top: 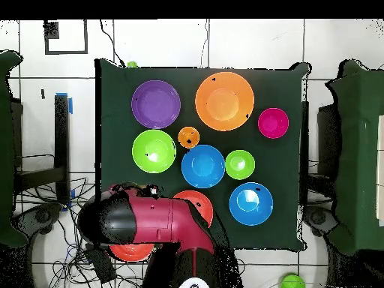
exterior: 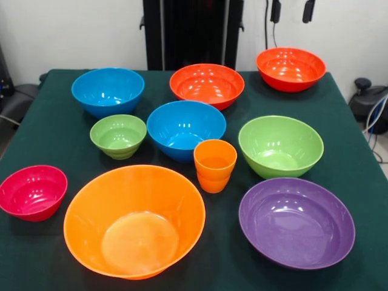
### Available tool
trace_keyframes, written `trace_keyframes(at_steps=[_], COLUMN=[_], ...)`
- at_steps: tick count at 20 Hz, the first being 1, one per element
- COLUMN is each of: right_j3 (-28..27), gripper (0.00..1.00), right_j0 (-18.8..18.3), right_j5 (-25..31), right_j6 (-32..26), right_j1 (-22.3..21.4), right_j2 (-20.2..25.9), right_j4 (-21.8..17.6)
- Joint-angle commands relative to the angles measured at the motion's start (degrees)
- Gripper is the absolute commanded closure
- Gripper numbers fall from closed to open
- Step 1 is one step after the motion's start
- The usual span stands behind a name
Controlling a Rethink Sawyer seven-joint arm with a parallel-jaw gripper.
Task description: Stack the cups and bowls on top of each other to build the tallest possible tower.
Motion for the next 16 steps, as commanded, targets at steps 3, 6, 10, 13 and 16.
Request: trace_keyframes(at_steps=[3, 6, 10, 13, 16], right_j3=[2.5, 2.7, 2.8, 2.3, 2.1], gripper=[0.00, 0.00, 0.00, 0.00, 0.00], right_j0=[-2.7, -3.0, -3.2, -3.1, -2.6], right_j5=[1.0, 0.9, 1.1, 0.8, 0.9], right_j6=[3.4, 3.5, 4.0, 4.7, 5.2], right_j1=[-1.8, -1.8, -1.8, -1.2, -0.6], right_j2=[3.6, 3.8, 3.8, 3.7, 3.1], right_j4=[0.3, 0.2, -0.2, -0.5, -1.2])
